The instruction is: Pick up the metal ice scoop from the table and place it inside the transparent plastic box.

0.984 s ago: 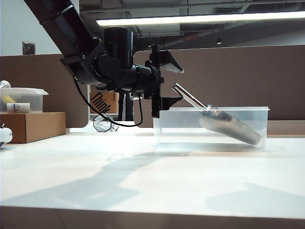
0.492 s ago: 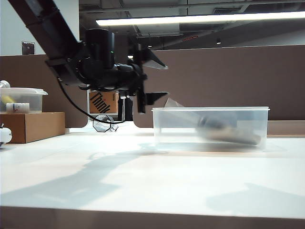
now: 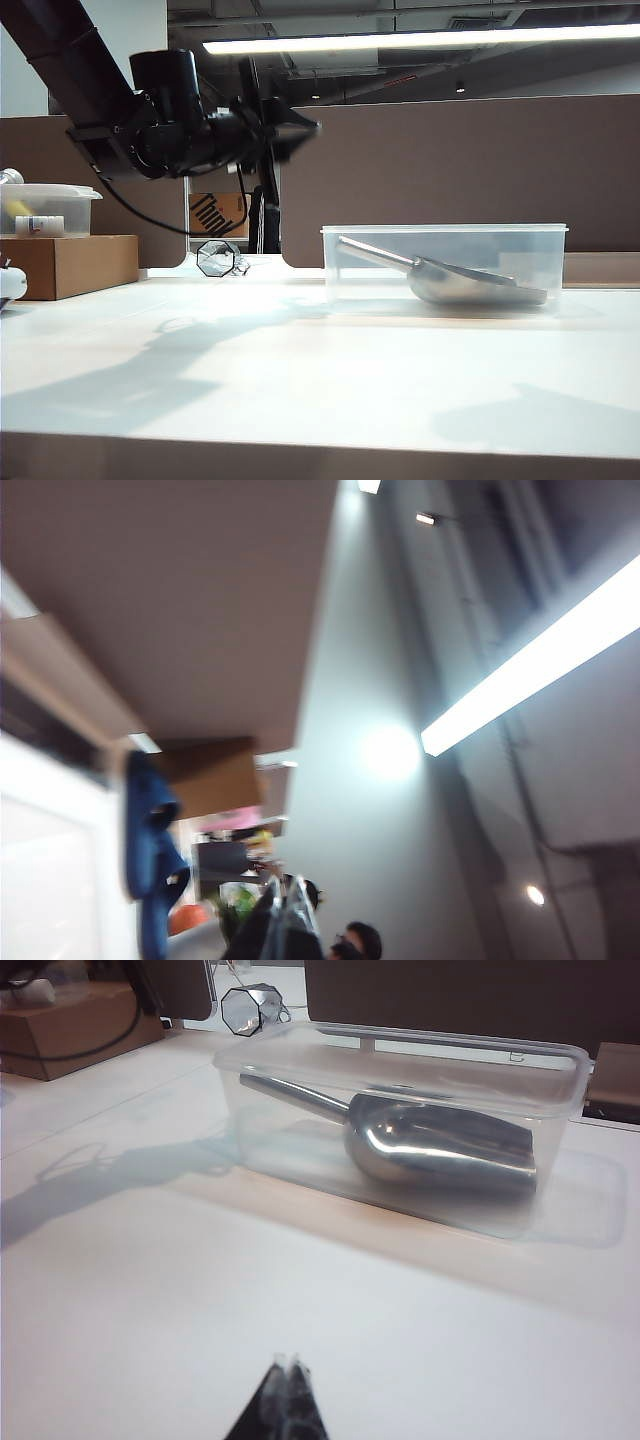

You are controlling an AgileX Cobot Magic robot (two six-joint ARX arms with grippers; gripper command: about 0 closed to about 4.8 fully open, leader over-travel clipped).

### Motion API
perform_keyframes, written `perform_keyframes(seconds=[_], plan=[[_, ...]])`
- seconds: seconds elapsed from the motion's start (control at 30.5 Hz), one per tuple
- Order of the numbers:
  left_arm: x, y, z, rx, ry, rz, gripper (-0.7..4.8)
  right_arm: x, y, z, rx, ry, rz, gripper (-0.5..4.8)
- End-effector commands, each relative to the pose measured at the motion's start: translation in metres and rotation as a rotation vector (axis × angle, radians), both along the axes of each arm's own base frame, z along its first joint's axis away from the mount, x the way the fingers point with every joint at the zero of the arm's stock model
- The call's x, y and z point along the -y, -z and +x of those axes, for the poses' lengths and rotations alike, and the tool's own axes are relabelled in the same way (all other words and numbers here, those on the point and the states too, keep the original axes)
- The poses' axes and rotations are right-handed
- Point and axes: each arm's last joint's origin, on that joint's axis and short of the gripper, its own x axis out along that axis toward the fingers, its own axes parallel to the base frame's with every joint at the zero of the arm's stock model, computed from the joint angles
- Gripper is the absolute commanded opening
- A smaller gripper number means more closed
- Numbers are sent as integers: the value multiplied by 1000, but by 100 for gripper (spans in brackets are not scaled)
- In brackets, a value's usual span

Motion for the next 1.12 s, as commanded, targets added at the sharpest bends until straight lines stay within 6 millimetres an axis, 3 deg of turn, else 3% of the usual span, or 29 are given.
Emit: perform_keyframes(seconds=[0.03, 0.3, 0.46, 0.69, 0.85, 0.98, 1.12], plan=[[-6, -35, -13, 242, 19, -22, -5, 0, -2, 0, 16, -1, 3, -1], [-21, -123, -67, 727, -3, 53, -5, 1, -2, 1, 17, 13, 3, -1], [-38, -174, -115, 934, -111, 132, -5, 7, -2, 2, 18, 68, 3, -1], [-60, -226, -182, 1120, -240, 363, -5, 12, -3, 2, 34, 117, 7, -1], [-72, -243, -245, 1130, -439, 748, -5, 11, -7, 0, 79, 110, 18, -1], [-81, -242, -299, 1067, -538, 1033, -5, 11, -6, 0, 73, 110, 17, -1], [-92, -236, -341, 997, -544, 1188, -5, 11, -6, 0, 73, 110, 17, -1]])
